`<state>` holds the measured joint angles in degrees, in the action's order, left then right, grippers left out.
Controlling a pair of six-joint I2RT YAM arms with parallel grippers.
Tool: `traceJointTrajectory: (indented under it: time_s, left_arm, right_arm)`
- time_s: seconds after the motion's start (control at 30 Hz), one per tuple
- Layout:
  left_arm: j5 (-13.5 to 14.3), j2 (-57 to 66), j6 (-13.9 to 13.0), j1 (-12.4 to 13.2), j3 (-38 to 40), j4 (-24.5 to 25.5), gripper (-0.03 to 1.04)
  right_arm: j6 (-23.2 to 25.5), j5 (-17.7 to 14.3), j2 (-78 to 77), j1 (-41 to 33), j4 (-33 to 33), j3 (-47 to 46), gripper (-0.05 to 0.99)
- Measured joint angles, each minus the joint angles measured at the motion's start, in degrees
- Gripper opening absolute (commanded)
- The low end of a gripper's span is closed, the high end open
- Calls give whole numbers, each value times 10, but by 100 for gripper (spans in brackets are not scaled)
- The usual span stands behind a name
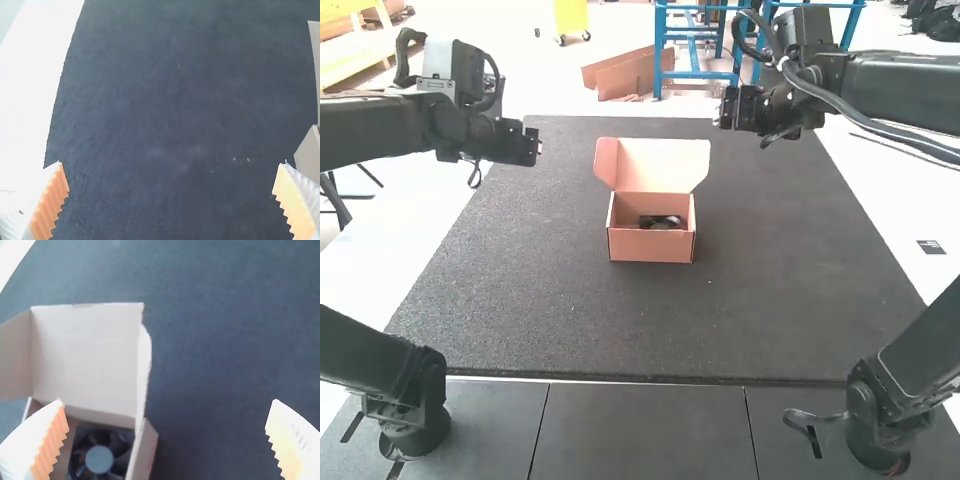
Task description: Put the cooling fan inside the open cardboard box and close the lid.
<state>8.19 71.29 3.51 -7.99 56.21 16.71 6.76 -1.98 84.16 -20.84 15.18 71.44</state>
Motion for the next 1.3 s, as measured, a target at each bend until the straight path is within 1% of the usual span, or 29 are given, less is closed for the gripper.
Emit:
traceJointTrajectory:
  time_s: [0.2,0.4,0.5,0.73,0.93,1.3]
  left_arm:
    - [0,76,0,0,38,-32,97]
    - [7,148,2,0,86,-59,97]
    - [9,185,4,0,117,-61,97]
    - [11,264,6,-9,181,-58,97]
    - [11,304,9,-15,216,-55,97]
    - [12,351,19,-49,247,-54,97]
  right_arm:
    - [-15,-4,7,23,-42,-17,90]
    - [-17,-3,68,23,-43,21,90]
    - [-16,3,101,23,-41,45,90]
    - [-7,28,148,23,1,98,90]
    - [-5,43,174,24,40,133,90]
    - [-3,99,214,41,114,193,90]
